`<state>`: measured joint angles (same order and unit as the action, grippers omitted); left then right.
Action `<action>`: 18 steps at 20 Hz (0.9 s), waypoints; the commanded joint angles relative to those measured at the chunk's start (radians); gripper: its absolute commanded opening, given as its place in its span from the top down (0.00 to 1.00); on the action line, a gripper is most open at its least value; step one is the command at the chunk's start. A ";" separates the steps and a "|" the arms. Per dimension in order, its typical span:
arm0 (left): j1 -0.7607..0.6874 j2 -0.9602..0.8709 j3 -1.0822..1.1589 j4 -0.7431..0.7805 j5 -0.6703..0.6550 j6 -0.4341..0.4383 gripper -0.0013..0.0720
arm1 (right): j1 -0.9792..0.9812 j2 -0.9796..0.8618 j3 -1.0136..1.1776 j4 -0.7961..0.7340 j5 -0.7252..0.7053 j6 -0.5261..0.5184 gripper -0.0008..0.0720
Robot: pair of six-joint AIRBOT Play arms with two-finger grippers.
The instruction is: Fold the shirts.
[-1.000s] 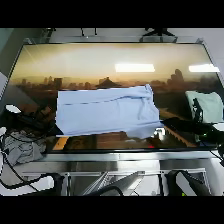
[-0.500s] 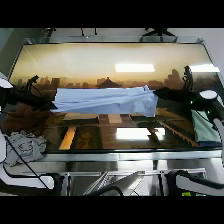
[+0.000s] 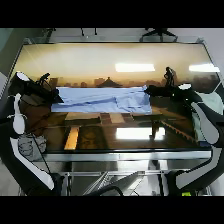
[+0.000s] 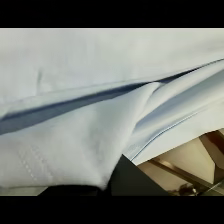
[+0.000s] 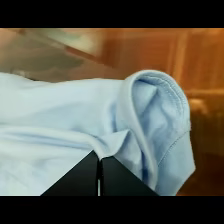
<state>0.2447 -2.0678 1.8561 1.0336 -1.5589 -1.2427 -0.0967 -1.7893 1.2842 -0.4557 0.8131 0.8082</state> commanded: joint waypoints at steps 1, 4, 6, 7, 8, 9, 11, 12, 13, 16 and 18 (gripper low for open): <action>-0.015 -0.101 0.134 -0.005 -0.069 -0.034 0.96 | -0.002 -0.023 0.012 -0.030 -0.001 -0.001 0.96; -0.005 -0.094 0.202 -0.006 -0.049 -0.053 0.02 | -0.031 0.039 0.030 -0.107 0.013 0.001 0.57; -0.004 -0.068 0.188 -0.006 -0.008 -0.067 0.03 | -0.058 0.080 0.031 -0.212 0.026 0.051 0.34; -0.003 -0.060 0.187 -0.006 -0.005 -0.067 0.03 | -0.068 0.087 0.031 -0.268 0.033 0.116 0.10; -0.003 -0.049 0.187 -0.006 -0.003 -0.067 0.03 | -0.074 0.083 0.031 -0.307 0.051 0.172 0.09; -0.003 -0.039 0.187 -0.005 0.000 -0.068 0.03 | -0.075 0.072 0.029 -0.323 0.082 0.210 0.09; 0.006 -0.016 0.187 -0.005 0.019 -0.069 0.03 | -0.068 0.034 0.029 -0.283 0.142 0.237 0.09; 0.012 -0.005 0.187 -0.005 0.032 -0.084 0.03 | -0.059 0.012 0.029 -0.252 0.166 0.236 0.09; 0.019 0.003 0.187 -0.006 0.037 -0.098 0.03 | -0.048 -0.007 0.030 -0.227 0.186 0.236 0.09; 0.034 0.019 0.187 -0.007 0.014 -0.121 0.03 | -0.008 -0.050 0.030 -0.174 0.222 0.210 0.09; 0.036 0.022 0.187 -0.008 -0.006 -0.137 0.03 | 0.011 -0.063 0.030 -0.163 0.224 0.210 0.09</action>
<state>0.2741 -2.0563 2.0418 1.0252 -1.5448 -1.3548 -0.1127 -1.8225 1.3148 -0.6376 1.0019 1.0176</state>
